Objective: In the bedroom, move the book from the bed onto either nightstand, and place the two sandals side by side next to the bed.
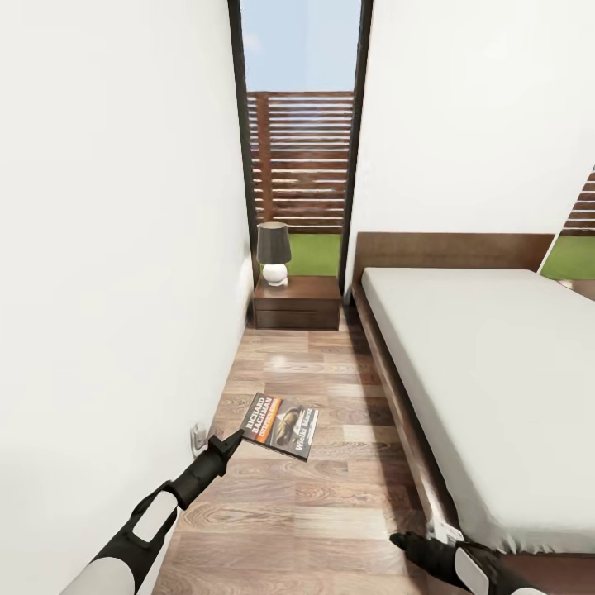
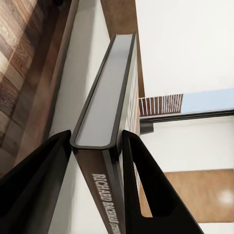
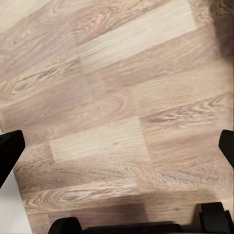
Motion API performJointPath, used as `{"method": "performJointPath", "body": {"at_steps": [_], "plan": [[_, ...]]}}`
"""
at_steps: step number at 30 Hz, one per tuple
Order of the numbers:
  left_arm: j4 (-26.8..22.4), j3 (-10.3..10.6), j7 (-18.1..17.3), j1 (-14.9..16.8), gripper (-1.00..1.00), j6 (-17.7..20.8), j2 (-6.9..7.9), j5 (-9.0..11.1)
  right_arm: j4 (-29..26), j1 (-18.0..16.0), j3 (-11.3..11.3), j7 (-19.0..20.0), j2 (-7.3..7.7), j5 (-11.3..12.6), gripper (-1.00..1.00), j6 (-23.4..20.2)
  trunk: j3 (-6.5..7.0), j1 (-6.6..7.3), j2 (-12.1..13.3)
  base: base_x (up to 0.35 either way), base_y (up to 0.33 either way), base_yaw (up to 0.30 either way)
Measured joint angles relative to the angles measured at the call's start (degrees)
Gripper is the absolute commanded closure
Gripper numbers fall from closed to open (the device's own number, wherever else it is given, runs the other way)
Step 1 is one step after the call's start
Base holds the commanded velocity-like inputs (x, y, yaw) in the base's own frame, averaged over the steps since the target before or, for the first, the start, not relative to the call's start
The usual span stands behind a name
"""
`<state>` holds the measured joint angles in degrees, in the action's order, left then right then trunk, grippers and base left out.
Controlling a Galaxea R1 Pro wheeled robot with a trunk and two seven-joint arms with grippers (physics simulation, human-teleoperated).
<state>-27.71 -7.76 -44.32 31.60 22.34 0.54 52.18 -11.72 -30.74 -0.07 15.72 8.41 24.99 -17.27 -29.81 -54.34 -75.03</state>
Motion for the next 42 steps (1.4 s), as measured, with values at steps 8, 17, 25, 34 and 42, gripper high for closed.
{"method": "performJointPath", "body": {"at_steps": [8,17,25,34,42], "plan": [[0.06,0.03,0.14,0.0,1.0,0.0,-0.05,-0.01,7.69,0.0,0.05,3.81,0.0,-1.76,-1.0,6.97,0.0,0.0,0.0,0.0,0.0,0.0],[0.16,0.04,0.29,0.0,1.0,-0.07,-0.18,0.0,12.62,0.29,0.02,5.38,-0.21,-2.15,-1.0,12.08,0.0,0.0,0.0,0.0,0.0,0.0],[0.17,0.0,0.31,0.0,1.0,-0.05,-0.69,-0.05,13.4,0.41,0.08,6.0,-0.26,-2.09,-1.0,14.2,0.0,0.0,0.0,0.0,0.0,0.0],[0.17,0.02,0.29,0.0,1.0,-0.05,-0.76,-0.01,13.66,0.41,0.28,6.11,-0.38,-1.44,-1.0,14.58,0.0,0.0,0.0,0.0,0.0,0.0],[0.17,0.01,0.31,0.0,1.0,-0.06,-0.76,-0.02,13.69,0.41,0.51,6.0,-0.41,-1.04,-1.0,14.67,0.0,0.0,0.0,0.0,0.0,0.0]]}}
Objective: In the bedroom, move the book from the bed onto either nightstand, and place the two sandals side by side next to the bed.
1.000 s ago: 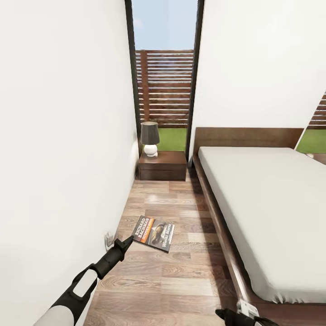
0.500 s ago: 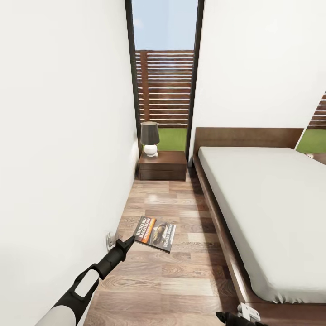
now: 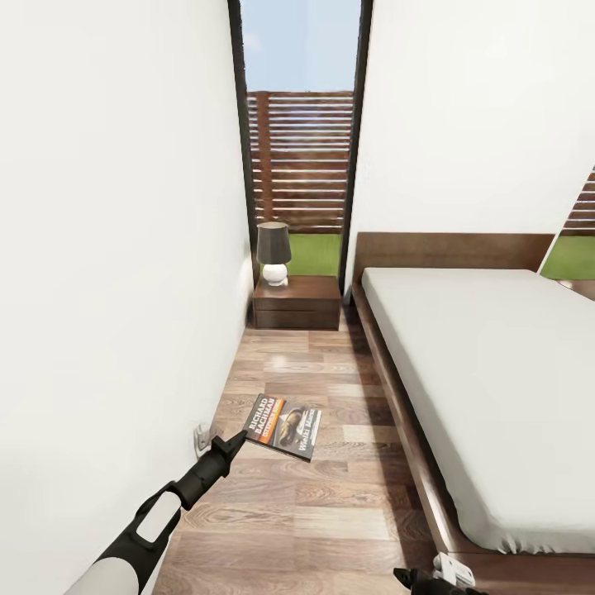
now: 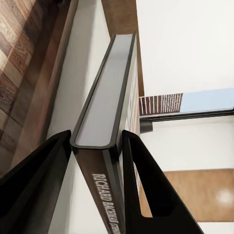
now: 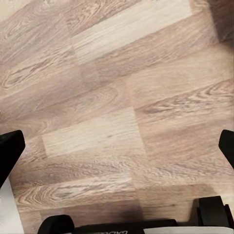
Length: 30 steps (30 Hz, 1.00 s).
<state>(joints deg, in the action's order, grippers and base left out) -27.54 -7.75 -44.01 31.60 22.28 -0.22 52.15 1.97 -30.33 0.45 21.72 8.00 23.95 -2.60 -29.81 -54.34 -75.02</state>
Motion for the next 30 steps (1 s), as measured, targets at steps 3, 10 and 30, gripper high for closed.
{"method": "performJointPath", "body": {"at_steps": [3,10,30], "plan": [[0.08,-0.01,0.0,0.0,1.0,0.0,0.04,-0.03,0.0,0.0,0.12,-0.03,0.04,0.05,-1.0,-0.01,0.0,0.0,0.0,0.016,0.0,0.0],[0.18,-0.05,-0.01,0.0,1.0,0.0,0.12,-0.09,0.04,-0.06,0.26,-0.17,0.06,0.64,-1.0,1.39,0.0,0.01,0.0,0.085,0.0,0.0],[0.34,-0.06,0.06,0.0,1.0,-0.02,0.15,-0.2,0.04,-0.08,0.2,-0.68,0.06,2.85,-1.0,2.51,0.0,0.02,0.0,0.178,0.0,0.0]]}}
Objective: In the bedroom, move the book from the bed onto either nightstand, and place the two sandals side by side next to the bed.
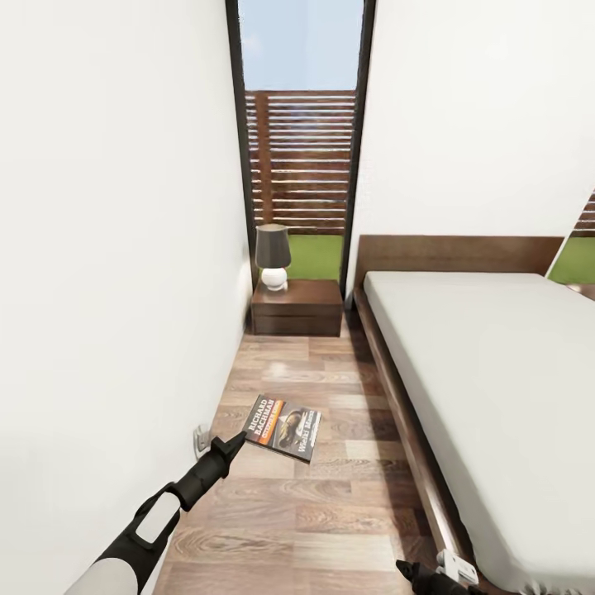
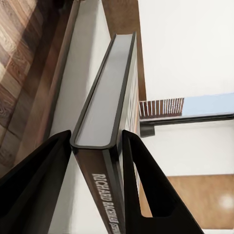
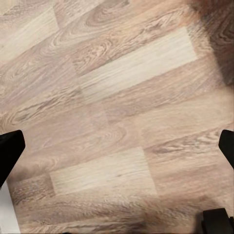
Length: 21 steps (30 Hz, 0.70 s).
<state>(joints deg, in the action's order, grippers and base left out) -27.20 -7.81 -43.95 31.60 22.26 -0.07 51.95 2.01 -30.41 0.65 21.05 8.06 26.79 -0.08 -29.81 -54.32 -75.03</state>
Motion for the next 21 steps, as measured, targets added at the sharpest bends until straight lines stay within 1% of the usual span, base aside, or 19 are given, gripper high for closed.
{"method": "performJointPath", "body": {"at_steps": [21], "plan": [[0.03,0.02,0.02,0.0,1.0,-0.04,-0.01,-0.07,-0.02,0.0,0.04,0.03,-0.03,0.23,-1.0,0.0,0.0,0.0,0.0,0.201,0.0,0.0]]}}
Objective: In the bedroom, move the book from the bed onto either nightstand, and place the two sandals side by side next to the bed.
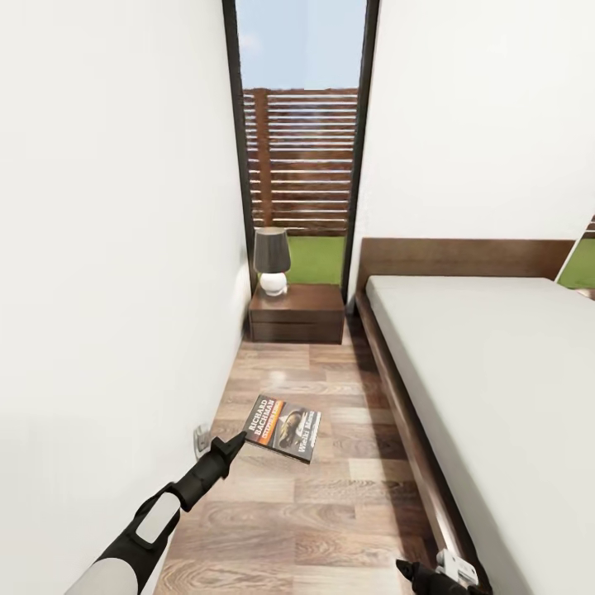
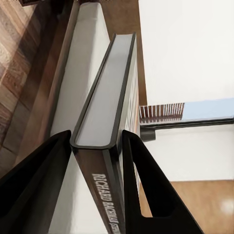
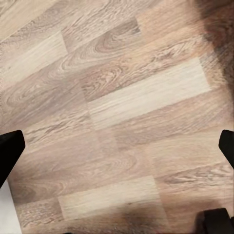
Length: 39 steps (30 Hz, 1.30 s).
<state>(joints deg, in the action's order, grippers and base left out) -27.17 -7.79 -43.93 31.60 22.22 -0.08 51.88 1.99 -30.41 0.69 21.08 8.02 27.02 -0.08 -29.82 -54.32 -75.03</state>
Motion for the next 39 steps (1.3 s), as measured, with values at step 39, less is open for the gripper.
{"method": "performJointPath", "body": {"at_steps": [39], "plan": [[0.09,-0.03,0.0,0.0,1.0,0.0,0.1,-0.06,-0.07,0.0,-0.01,-0.05,-0.03,0.07,-1.0,0.08,0.0,0.0,0.0,0.201,0.0,0.0]]}}
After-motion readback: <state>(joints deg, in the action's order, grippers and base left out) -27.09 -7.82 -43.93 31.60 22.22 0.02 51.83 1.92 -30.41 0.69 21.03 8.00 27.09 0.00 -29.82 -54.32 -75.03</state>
